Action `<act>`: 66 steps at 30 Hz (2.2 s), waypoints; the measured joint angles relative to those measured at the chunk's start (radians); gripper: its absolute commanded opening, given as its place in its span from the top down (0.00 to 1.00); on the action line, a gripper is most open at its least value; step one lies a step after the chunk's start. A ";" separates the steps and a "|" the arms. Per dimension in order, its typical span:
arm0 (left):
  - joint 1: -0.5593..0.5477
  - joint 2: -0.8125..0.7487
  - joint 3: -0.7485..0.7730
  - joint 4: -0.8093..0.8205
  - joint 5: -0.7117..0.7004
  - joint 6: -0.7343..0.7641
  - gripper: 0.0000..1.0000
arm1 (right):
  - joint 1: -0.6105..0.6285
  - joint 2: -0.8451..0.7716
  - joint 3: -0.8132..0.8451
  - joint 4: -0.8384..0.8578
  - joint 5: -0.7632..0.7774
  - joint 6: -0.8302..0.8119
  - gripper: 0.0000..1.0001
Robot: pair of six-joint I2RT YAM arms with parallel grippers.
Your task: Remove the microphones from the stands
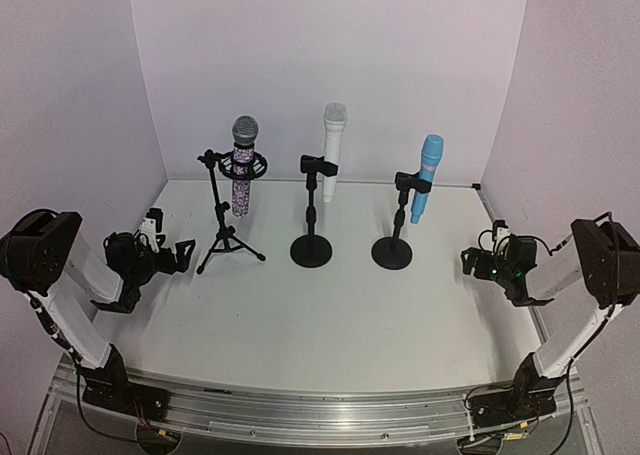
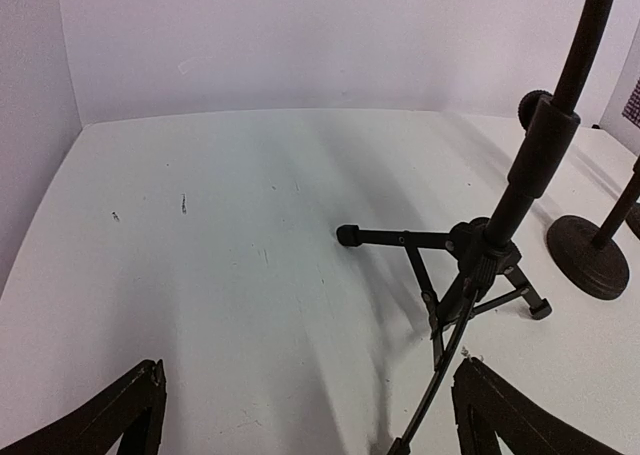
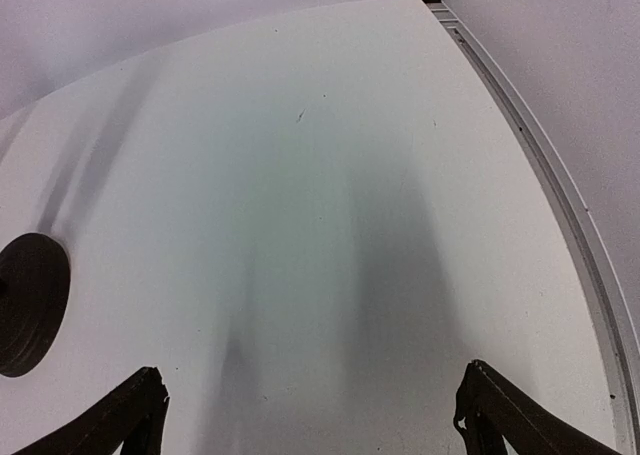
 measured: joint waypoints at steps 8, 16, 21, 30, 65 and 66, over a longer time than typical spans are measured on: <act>0.000 -0.001 0.000 -0.001 0.001 0.000 0.00 | 0.000 -0.052 0.009 -0.096 0.051 0.015 0.02; 0.000 -0.272 -0.067 -0.083 0.019 0.000 0.00 | 0.000 -0.198 0.071 -0.234 0.008 0.017 0.02; 0.000 -0.573 -0.103 -0.276 0.097 0.032 0.00 | 0.000 -0.280 0.133 -0.366 -0.093 0.035 0.03; -0.079 -0.828 -0.073 -0.703 0.428 0.221 0.00 | 0.000 -0.457 0.263 -0.649 -0.256 0.086 0.09; -0.967 0.633 1.304 -0.519 -0.130 -0.032 0.16 | 0.017 -0.594 0.288 -0.815 -0.323 0.219 0.14; -0.961 0.654 1.330 -0.521 -0.148 -0.047 0.18 | 0.017 -0.595 0.288 -0.816 -0.327 0.219 0.14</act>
